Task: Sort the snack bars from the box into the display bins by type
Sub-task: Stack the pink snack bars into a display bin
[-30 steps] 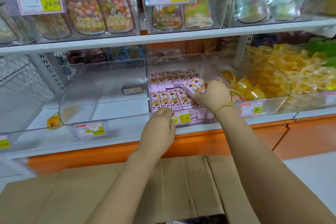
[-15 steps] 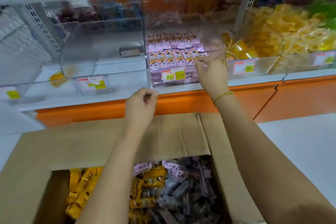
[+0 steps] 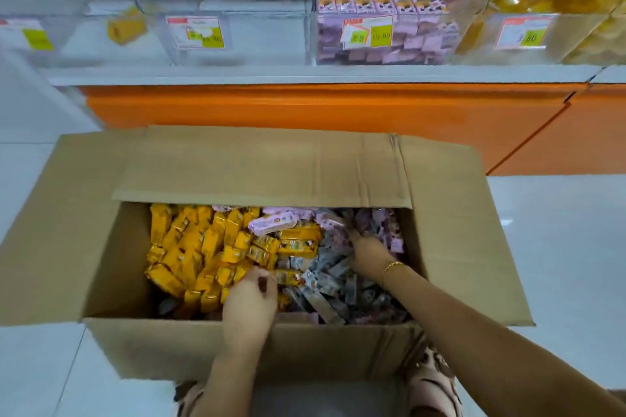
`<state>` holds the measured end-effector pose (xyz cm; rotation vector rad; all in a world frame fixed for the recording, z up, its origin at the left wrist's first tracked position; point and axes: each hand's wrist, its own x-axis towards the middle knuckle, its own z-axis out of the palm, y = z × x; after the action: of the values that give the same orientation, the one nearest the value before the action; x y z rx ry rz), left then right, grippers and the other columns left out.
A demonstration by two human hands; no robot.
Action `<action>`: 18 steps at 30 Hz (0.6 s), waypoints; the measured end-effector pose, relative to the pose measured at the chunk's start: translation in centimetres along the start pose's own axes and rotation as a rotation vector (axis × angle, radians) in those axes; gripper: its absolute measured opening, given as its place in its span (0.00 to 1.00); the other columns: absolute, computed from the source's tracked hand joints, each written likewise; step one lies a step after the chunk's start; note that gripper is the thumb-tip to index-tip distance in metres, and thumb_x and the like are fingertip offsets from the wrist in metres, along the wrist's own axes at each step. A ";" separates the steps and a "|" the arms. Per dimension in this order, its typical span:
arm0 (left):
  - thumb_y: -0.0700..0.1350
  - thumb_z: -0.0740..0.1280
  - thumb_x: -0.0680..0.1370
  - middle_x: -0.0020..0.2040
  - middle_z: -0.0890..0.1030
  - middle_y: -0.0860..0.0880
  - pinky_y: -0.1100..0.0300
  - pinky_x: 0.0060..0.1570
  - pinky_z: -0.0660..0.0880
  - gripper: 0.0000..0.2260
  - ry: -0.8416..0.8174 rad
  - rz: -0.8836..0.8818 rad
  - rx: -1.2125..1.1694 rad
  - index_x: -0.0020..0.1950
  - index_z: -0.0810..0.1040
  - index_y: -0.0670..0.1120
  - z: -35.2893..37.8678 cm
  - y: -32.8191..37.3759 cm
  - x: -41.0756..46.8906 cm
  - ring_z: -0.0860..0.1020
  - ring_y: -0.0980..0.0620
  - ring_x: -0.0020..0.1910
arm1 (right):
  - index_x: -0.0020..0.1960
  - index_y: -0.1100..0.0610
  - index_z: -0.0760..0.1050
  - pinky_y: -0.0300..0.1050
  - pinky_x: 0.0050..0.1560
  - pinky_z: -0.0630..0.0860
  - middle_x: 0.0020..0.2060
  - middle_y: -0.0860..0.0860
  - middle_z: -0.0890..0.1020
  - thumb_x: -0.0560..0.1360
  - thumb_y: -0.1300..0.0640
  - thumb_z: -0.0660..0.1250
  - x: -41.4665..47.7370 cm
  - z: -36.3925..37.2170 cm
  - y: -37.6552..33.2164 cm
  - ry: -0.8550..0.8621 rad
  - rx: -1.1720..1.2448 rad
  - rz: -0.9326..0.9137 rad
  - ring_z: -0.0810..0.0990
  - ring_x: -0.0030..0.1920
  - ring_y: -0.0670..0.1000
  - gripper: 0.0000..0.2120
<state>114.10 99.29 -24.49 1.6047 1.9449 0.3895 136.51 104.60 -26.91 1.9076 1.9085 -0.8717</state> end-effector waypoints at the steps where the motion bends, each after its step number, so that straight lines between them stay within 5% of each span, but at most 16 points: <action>1: 0.51 0.62 0.79 0.38 0.81 0.50 0.57 0.36 0.71 0.07 -0.003 0.005 0.052 0.46 0.76 0.50 0.3 0.0 -0.8 0.80 0.48 0.38 | 0.78 0.60 0.49 0.48 0.46 0.71 0.71 0.63 0.65 0.77 0.66 0.60 0.7 0.8 0.7 0.049 0.023 0.020 0.76 0.58 0.62 0.33; 3: 0.55 0.62 0.78 0.36 0.79 0.53 0.58 0.34 0.71 0.10 0.001 0.025 0.091 0.43 0.74 0.51 0.2 0.0 -1.8 0.79 0.51 0.37 | 0.78 0.58 0.42 0.47 0.47 0.70 0.74 0.62 0.57 0.75 0.68 0.61 1.9 1.4 1.4 0.099 0.076 0.008 0.72 0.63 0.63 0.39; 5: 0.55 0.64 0.77 0.33 0.77 0.54 0.56 0.35 0.73 0.11 -0.002 0.061 0.031 0.40 0.72 0.51 -0.1 -0.5 -2.3 0.77 0.53 0.34 | 0.78 0.59 0.41 0.48 0.49 0.69 0.71 0.65 0.63 0.76 0.64 0.63 3.5 1.3 2.0 0.084 0.151 -0.017 0.71 0.64 0.63 0.40; 11: 0.54 0.66 0.77 0.32 0.77 0.55 0.57 0.35 0.72 0.11 -0.017 0.145 -0.052 0.37 0.71 0.51 -0.7 -1.0 -2.7 0.75 0.59 0.32 | 0.75 0.62 0.56 0.46 0.64 0.64 0.71 0.60 0.66 0.76 0.49 0.65 5.1 0.4 2.2 0.069 -0.072 -0.055 0.67 0.68 0.59 0.34; 15: 0.52 0.67 0.77 0.33 0.77 0.54 0.59 0.35 0.72 0.10 -0.038 0.116 -0.146 0.37 0.71 0.53 -0.9 -0.8 -2.3 0.76 0.59 0.33 | 0.66 0.60 0.68 0.45 0.55 0.69 0.61 0.60 0.76 0.72 0.49 0.71 3.1 -0.3 0.9 0.060 -0.035 -0.140 0.74 0.60 0.58 0.28; 18: 0.47 0.69 0.76 0.38 0.79 0.53 0.64 0.41 0.71 0.04 -0.040 -0.029 -0.409 0.47 0.76 0.50 -1.4 0.2 -1.6 0.78 0.60 0.41 | 0.60 0.61 0.73 0.42 0.45 0.70 0.52 0.54 0.79 0.68 0.53 0.76 1.2 -2.0 -0.9 -0.060 0.300 -0.237 0.77 0.51 0.54 0.25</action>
<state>113.57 97.98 -22.85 1.3070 1.7194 0.6876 135.96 106.78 -25.92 1.8072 2.0938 -1.3377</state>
